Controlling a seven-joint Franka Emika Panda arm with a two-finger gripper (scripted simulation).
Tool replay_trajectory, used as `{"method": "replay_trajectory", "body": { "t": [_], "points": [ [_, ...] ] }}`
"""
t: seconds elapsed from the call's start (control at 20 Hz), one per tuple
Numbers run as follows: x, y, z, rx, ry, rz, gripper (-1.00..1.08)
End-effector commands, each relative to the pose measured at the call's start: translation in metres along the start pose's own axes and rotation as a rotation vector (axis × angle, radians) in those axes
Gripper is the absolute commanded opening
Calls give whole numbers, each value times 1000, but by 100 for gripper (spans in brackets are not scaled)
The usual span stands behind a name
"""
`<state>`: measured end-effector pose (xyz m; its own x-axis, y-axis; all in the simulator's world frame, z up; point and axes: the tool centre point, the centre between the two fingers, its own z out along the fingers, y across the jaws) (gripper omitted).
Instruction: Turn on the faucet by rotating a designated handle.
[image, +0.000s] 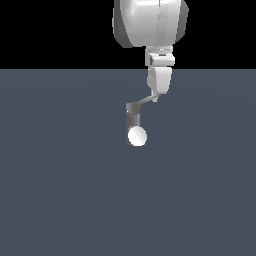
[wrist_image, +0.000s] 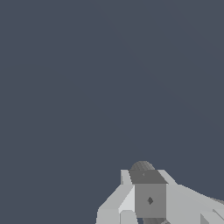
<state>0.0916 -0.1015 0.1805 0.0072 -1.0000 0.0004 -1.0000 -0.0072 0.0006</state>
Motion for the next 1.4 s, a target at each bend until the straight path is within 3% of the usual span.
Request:
{"method": "replay_trajectory", "body": {
  "t": [0.0, 0.25, 1.35],
  "points": [
    [-2, 1, -2, 1, 0, -7, -100],
    [-2, 1, -2, 1, 0, -7, -100],
    [4, 65, -2, 1, 0, -7, -100]
  ]
}}
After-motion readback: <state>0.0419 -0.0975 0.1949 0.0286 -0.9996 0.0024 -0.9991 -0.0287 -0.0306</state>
